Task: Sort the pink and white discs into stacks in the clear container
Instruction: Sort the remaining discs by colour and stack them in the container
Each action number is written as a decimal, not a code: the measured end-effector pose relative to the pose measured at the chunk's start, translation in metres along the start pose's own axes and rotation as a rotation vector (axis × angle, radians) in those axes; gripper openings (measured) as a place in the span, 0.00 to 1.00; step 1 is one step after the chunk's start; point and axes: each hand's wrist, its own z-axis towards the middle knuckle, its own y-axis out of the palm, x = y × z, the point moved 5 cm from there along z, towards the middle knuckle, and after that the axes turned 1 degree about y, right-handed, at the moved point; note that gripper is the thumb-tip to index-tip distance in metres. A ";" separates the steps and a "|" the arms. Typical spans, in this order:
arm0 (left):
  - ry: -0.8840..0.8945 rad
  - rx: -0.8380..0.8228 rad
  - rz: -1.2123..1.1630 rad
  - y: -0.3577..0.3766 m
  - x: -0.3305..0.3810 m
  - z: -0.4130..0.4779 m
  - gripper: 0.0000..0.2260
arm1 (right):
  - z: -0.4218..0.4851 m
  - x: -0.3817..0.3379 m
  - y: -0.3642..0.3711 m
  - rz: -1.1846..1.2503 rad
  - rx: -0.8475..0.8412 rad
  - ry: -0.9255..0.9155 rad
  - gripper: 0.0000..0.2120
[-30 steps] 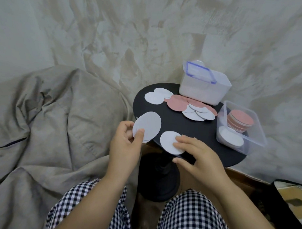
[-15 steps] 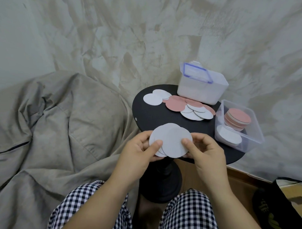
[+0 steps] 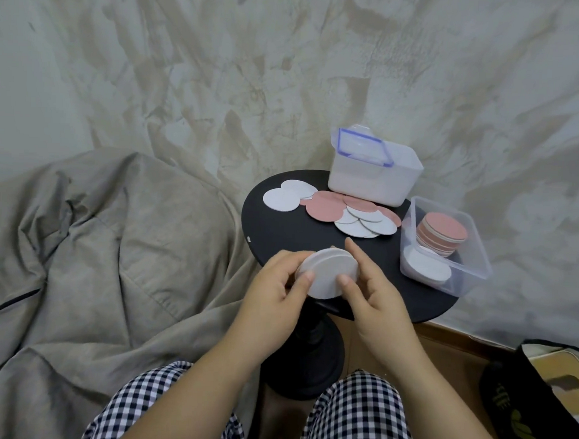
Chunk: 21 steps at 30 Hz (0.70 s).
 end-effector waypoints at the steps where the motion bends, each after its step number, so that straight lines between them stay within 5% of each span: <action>1: 0.028 0.008 0.054 0.003 0.002 0.003 0.15 | 0.000 0.001 -0.001 -0.031 0.011 -0.003 0.22; 14: 0.195 0.026 0.404 0.029 -0.011 0.004 0.24 | -0.002 0.002 -0.003 -0.205 0.194 -0.151 0.23; 21: 0.178 0.215 0.233 0.011 -0.003 0.002 0.16 | -0.010 -0.003 -0.009 -0.107 0.283 -0.186 0.19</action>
